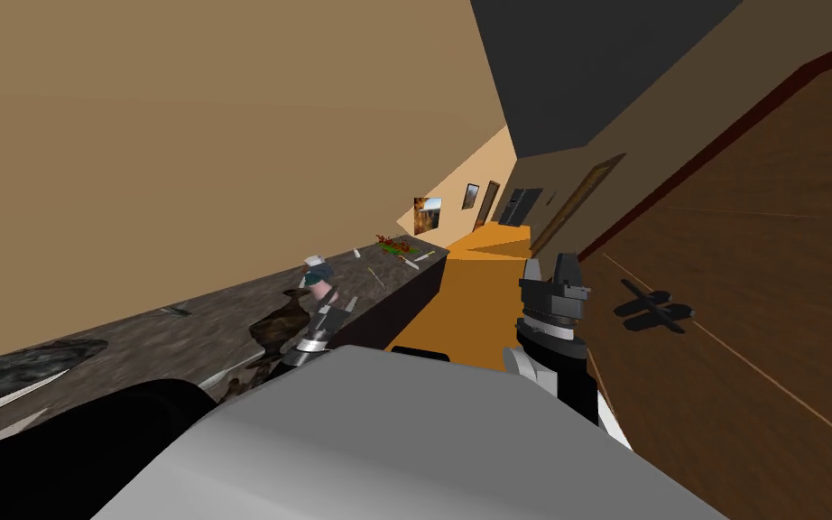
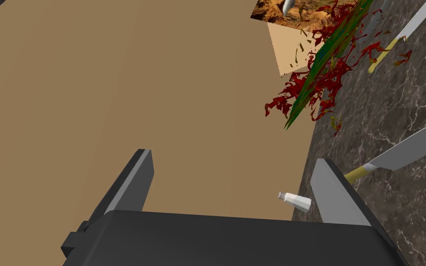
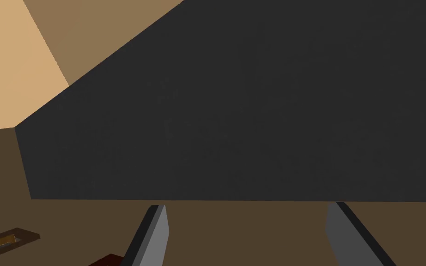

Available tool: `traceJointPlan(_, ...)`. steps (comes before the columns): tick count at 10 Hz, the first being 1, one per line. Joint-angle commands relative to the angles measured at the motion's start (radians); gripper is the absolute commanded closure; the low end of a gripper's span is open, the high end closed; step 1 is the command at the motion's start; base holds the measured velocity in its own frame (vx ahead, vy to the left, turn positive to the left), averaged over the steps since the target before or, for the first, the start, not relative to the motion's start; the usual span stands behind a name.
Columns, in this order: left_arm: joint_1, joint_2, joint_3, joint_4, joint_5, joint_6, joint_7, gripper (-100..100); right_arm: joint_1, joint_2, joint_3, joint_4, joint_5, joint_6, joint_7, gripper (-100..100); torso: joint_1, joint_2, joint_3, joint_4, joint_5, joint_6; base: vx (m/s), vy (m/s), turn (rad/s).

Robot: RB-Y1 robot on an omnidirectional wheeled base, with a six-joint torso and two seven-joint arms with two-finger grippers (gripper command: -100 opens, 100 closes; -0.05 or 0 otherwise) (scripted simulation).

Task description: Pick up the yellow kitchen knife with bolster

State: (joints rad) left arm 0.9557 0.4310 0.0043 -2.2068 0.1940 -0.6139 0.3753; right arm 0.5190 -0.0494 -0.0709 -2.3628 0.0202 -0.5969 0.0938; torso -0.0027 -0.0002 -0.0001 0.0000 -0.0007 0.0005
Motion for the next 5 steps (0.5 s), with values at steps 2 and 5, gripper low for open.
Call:
traceJointPlan(2, 0.076, 0.064, -0.004, 0.013, 0.020, -0.016, 0.052, -100, 0.000, 0.000, 0.000, 0.000, 0.000, 0.000, 0.000, 0, 0.000, 0.000, 0.000, 0.000, 0.000, -0.001, 0.028, -0.054, -0.201)
traceJointPlan(5, 0.141, 0.111, -0.003, 0.023, 0.034, -0.021, 0.088, -100, 0.000, 0.000, 0.000, 0.000, 0.000, 0.000, 0.000, 0, -0.001, -0.002, -0.001, 0.000, 0.000, 0.000, 0.048, -0.054, -0.193)
